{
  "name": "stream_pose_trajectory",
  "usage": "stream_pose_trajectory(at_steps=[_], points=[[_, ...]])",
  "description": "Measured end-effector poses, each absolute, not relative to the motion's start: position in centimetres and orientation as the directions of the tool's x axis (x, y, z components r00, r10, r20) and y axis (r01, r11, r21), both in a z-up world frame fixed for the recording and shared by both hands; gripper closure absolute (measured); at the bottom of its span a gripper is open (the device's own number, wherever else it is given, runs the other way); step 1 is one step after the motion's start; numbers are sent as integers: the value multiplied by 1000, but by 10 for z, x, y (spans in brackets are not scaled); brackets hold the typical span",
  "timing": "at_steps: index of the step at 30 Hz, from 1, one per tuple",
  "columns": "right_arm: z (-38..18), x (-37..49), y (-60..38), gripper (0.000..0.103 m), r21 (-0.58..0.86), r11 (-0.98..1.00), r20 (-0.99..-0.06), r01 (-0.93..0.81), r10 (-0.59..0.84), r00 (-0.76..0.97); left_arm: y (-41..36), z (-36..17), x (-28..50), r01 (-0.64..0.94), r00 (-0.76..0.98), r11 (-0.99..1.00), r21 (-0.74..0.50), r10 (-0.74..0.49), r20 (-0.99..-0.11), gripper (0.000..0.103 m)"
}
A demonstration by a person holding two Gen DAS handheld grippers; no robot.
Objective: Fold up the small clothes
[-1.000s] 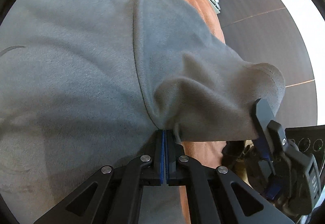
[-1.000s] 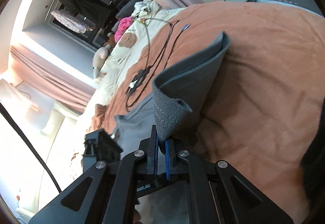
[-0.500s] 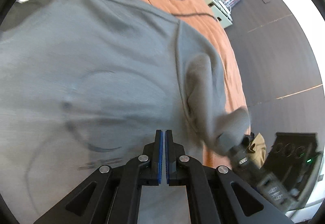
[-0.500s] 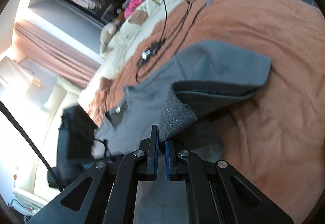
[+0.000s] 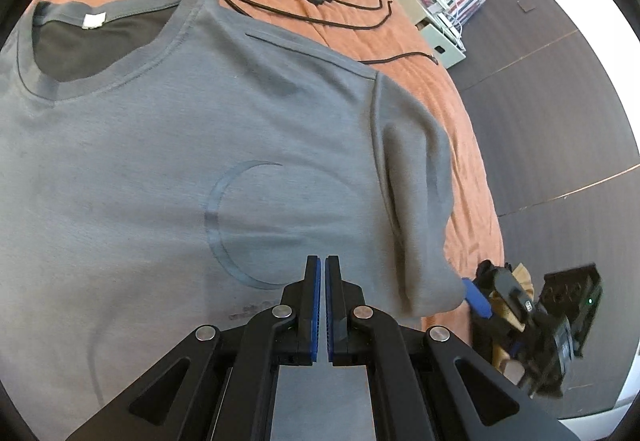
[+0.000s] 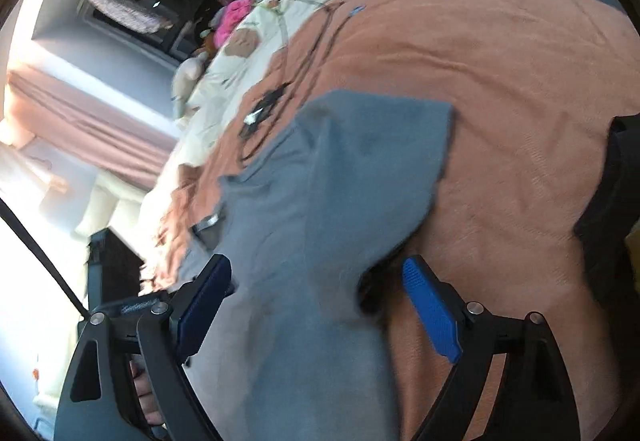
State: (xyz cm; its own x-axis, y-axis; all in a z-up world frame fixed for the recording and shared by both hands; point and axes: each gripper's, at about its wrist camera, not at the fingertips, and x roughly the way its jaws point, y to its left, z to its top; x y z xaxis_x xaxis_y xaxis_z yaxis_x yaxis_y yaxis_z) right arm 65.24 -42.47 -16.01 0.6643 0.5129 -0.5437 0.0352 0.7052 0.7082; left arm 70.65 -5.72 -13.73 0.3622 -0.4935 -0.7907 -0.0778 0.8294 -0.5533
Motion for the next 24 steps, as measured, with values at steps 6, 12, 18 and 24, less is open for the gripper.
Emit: stream_pose_trajectory(at_steps=[6, 12, 18, 24], points=[[-169, 694, -441, 21, 685, 723, -579, 90, 466, 669, -49, -148, 709, -74, 359, 842, -535, -478, -802, 103], [-175, 734, -439, 42, 633, 760, -653, 145, 424, 628, -39, -156, 712, -88, 363, 839, -537, -476, -801, 103], [-164, 756, -416, 101, 583, 799, -692, 147, 394, 605, -27, -152, 707, -83, 375, 843, -532, -468, -800, 103], [-132, 727, -391, 102, 536, 844, -650, 13, 403, 644, -11, -145, 700, -97, 394, 839, -535, -461, -795, 103]])
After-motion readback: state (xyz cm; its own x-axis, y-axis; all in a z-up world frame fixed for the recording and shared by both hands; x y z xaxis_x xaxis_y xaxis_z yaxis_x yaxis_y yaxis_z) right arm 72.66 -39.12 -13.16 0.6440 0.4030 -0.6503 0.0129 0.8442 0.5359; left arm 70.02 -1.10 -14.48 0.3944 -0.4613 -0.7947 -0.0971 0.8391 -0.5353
